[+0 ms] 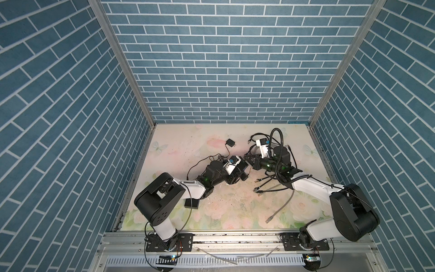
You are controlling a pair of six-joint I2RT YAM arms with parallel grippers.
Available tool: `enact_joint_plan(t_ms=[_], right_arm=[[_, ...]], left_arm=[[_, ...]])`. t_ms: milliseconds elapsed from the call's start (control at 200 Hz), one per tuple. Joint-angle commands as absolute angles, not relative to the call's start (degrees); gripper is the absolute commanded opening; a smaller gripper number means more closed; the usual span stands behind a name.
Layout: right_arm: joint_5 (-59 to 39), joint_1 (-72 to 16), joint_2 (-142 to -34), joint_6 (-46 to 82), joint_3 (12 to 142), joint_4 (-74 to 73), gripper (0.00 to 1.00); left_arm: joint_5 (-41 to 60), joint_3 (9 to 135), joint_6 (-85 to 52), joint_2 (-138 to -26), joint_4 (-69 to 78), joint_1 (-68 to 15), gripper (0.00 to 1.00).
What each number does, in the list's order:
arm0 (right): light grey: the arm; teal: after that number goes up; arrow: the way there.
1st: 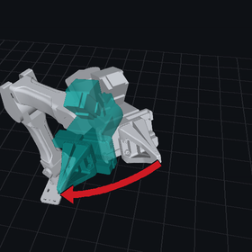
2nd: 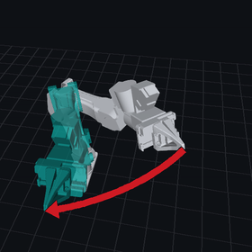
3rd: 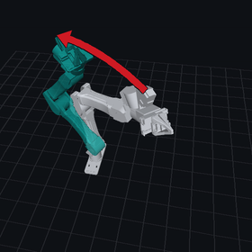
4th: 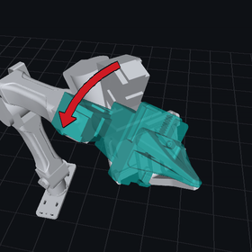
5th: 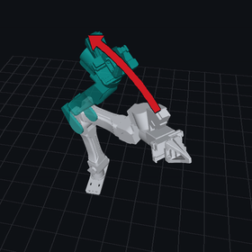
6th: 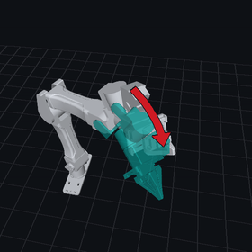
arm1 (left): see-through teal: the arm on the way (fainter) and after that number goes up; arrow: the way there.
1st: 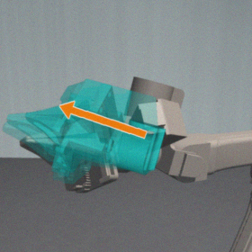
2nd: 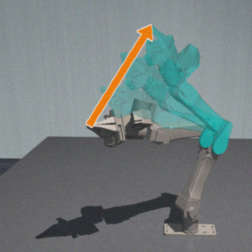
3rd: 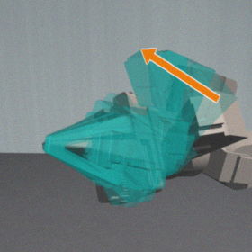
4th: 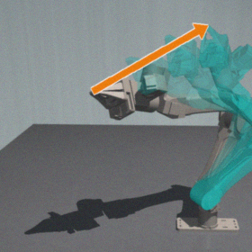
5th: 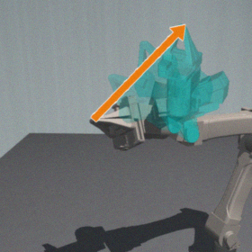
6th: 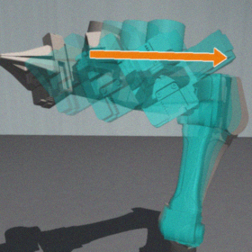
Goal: Insert the plug into the switch port
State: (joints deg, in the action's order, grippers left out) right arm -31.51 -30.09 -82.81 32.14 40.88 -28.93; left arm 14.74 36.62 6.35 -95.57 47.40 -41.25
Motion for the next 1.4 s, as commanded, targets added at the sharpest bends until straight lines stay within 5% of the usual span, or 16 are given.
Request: enact_joint_plan(t_ms=[0, 450, 635, 950, 1395], right_arm=[[-34.7, -32.7, -85.1, 32.4, 39.3, -21.0, 0.0], [-35.9, -33.9, -87.8, 33.8, 40.0, -20.7, 0.0], [-30.3, -33.8, -85.6, 33.4, 40.3, -18.6, 0.02], [-25.9, -33.7, -83.9, 30.1, 41.9, -14.6, 0.21], [-20.4, -29.6, -77.8, 25.7, 43.1, -8.5, 0.36]], left_arm=[[19.1, 42.3, 5.6, -89.7, 65.1, -41.5, 0.67], [20.9, 46.6, 8.7, -89.2, 63.3, -41.5, 0.67], [12.5, 44.3, 6.6, -87.2, 50.8, -41.5, 0.65], [-5.0, 43.5, 4.6, -81.7, 13.0, -44.5, 0.65], [-2.4, 41.1, -4.4, -83.7, -1.9, -46.9, 0.67]])
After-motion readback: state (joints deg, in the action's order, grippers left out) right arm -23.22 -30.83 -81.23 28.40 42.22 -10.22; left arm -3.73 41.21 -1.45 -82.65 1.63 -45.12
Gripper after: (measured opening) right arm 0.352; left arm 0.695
